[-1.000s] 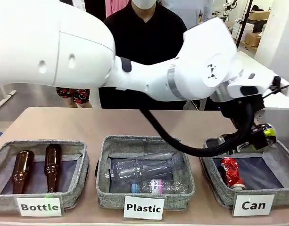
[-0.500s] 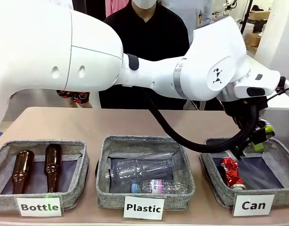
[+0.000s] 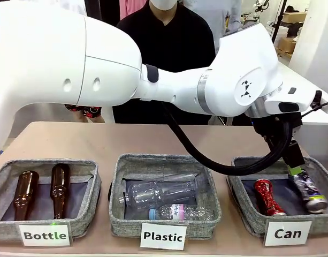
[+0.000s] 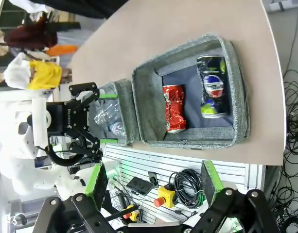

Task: Sort the can waste into the basket.
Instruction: Pick up the can waste from the table and place it in the right Fabric basket.

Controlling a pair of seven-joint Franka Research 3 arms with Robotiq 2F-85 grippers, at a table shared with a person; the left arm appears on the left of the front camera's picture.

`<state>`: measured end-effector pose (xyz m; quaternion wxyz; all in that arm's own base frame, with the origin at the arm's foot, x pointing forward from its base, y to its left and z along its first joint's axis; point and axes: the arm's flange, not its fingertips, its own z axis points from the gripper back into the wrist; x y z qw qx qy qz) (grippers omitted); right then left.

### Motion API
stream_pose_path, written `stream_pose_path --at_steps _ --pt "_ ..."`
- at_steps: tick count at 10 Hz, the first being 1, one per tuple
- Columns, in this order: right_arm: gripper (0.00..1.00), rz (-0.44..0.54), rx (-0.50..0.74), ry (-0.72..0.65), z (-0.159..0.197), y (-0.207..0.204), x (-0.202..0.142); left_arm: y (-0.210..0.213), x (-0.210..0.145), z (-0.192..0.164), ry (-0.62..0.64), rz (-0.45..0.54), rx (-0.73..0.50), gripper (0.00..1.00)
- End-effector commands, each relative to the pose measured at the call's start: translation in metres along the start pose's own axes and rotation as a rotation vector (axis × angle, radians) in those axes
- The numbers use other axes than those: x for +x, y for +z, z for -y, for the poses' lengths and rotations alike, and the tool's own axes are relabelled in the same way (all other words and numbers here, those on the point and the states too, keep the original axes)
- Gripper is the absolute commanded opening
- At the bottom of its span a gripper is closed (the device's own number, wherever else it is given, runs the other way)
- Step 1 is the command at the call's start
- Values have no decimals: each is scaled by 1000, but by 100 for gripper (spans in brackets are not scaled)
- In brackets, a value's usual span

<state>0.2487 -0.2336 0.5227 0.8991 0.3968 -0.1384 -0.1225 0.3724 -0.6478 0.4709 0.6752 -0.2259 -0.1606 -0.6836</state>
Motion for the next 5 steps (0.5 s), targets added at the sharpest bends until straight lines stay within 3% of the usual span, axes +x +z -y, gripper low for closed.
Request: stream_pose_path --at_steps 1,4,5 --pt "100 7 7 -10 -6 0 4 4 8 -7 4 -19 1 100" --pt "100 7 7 -10 -6 0 4 16 0 -17 72 -70 49 100" --pt "100 7 7 -10 -6 0 4 28 -10 -22 128 -112 3 100"
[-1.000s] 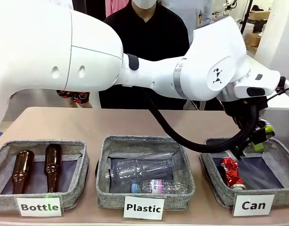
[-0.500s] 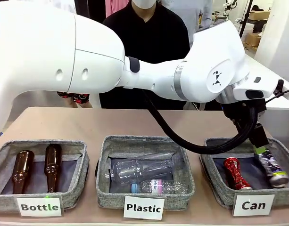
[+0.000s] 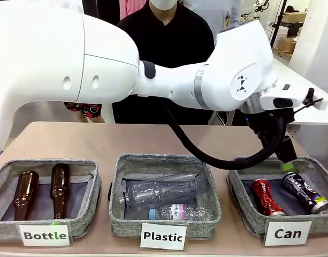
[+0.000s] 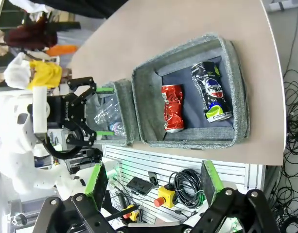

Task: Sort the can waste into the basket.
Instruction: Pick up the can waste from the table and place it in the right Fabric basket.

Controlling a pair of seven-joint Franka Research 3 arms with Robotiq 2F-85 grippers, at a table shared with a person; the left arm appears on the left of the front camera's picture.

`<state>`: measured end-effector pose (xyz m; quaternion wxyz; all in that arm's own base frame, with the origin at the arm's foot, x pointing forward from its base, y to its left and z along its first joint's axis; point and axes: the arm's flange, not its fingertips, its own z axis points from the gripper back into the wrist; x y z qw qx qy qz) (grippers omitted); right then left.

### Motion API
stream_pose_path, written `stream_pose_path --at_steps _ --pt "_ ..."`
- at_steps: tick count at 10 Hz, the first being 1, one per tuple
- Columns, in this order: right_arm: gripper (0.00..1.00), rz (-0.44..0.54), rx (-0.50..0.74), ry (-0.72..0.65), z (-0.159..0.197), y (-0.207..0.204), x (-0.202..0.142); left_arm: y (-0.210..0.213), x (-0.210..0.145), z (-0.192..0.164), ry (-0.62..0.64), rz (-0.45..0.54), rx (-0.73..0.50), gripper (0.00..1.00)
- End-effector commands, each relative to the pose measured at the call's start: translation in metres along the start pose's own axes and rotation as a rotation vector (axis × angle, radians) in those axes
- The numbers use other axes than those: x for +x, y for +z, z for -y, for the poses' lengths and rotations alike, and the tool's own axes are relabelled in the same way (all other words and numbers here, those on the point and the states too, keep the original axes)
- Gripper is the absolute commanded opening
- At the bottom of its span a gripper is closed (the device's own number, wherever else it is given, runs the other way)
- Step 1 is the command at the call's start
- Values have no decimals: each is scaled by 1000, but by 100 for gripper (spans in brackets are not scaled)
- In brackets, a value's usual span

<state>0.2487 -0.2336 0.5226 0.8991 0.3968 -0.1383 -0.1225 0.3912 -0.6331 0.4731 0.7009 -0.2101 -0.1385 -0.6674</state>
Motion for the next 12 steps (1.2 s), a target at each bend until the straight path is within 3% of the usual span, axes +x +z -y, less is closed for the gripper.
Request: stream_pose_path --at_steps 1,3,5,6,8,9,10,12 --pt "100 0 0 0 0 0 0 39 -17 -10 174 -86 -85 100" --pt "100 -141 4 75 -45 -60 31 101 -80 -16 388 2 -225 100" --pt "100 -293 -15 101 -91 -147 44 155 -164 -7 546 151 -238 100" --pt "100 -327 25 96 -113 -198 44 174 -216 -10 616 214 -266 100" --pt "100 -502 249 44 -144 -269 19 213 -334 -1 840 422 -285 100" --pt "100 -528 334 -1 -151 -290 9 233 -394 -7 1025 549 -250 100" --pt "100 -486 415 -44 -152 -295 9 245 -457 -13 1175 657 -277 100" --pt "100 -488 564 -73 -145 -267 28 254 -541 -5 1207 790 -386 100"
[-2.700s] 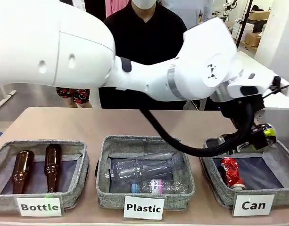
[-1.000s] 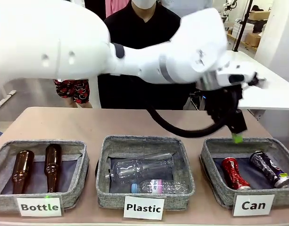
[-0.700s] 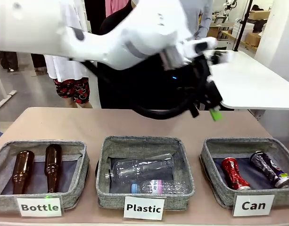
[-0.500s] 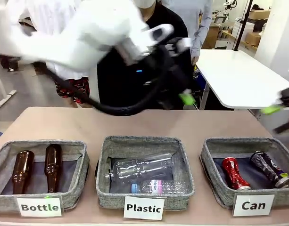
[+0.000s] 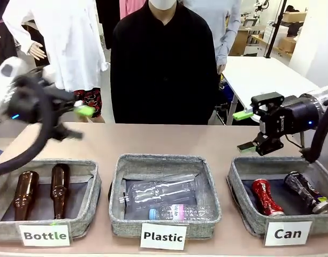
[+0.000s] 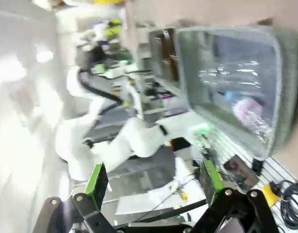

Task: Sort the can waste into the basket.
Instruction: Pick up the can waste from the table and place it in the right Fabric basket.

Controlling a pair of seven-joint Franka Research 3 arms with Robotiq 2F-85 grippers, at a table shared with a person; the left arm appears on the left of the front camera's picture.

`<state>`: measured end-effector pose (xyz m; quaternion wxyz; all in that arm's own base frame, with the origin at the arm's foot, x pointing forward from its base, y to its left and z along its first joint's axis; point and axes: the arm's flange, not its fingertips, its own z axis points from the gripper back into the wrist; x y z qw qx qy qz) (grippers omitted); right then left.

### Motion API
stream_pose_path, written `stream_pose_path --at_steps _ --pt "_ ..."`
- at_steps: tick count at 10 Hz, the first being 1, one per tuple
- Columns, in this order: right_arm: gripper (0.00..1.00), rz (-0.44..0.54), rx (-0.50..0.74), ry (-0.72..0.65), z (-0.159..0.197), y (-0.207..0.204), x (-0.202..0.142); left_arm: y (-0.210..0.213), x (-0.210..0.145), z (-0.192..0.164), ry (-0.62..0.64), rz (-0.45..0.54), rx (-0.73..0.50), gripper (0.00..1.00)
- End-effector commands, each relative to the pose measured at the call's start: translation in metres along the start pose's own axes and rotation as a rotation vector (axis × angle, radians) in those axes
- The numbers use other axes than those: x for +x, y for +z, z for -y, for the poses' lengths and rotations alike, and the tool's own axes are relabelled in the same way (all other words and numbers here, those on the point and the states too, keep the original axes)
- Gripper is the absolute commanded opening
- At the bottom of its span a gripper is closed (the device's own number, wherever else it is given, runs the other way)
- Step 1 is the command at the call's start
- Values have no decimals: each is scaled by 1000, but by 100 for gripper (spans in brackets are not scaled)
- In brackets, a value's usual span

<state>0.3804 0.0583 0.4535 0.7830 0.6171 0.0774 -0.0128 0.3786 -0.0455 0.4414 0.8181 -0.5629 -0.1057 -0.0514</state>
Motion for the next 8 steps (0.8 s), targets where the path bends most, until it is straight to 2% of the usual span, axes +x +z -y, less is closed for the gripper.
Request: stream_pose_path --at_steps 1,2,3,8 --pt "100 86 119 17 -4 49 5 27 -6 -30 -33 68 -144 100" --pt "100 165 112 6 -1 72 8 37 -19 -49 -59 105 -184 100" --pt "100 38 59 -3 -2 26 -1 27 -12 -25 20 43 -59 100" --pt "100 38 59 -3 -2 26 -1 27 -12 -25 20 43 -59 100"
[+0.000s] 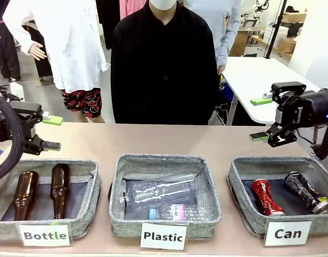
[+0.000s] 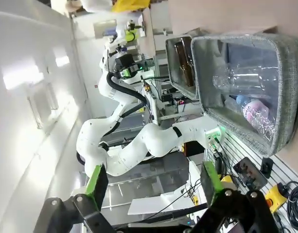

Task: Sort the can waste into the basket.
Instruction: Pick up the can waste from the table and place it in the right Fabric basket.

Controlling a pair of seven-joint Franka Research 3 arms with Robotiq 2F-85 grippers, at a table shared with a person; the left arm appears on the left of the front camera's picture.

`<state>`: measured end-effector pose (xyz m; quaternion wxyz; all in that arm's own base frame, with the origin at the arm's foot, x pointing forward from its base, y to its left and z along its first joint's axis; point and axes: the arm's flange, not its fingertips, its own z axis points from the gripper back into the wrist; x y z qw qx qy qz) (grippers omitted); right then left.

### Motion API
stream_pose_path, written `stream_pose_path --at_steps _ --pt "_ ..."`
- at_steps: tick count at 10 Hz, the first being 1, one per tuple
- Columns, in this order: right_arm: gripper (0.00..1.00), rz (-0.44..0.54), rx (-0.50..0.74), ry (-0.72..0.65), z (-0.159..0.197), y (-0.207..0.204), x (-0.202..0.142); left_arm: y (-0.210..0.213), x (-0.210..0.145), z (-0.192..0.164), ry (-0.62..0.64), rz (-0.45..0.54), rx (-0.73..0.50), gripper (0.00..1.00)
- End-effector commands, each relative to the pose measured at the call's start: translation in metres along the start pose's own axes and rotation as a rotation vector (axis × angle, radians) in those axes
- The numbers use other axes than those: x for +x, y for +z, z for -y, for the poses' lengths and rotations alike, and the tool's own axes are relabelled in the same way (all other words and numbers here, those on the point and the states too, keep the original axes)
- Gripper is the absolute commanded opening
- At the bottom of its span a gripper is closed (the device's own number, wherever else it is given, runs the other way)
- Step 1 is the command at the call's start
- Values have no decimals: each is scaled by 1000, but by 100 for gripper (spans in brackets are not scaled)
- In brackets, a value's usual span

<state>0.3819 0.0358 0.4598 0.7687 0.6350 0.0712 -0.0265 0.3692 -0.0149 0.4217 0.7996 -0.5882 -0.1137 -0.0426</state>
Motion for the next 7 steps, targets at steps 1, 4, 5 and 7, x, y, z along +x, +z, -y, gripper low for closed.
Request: stream_pose_path --at_steps 1,4,5,7 --pt "100 14 11 8 -1 3 0 4 0 3 11 14 1 100" --pt "100 14 11 8 -1 3 0 4 0 3 11 14 1 100" --pt "100 14 11 8 -1 3 0 4 0 3 11 14 1 100" --pt "100 14 11 8 -1 3 0 4 0 3 11 14 1 100"
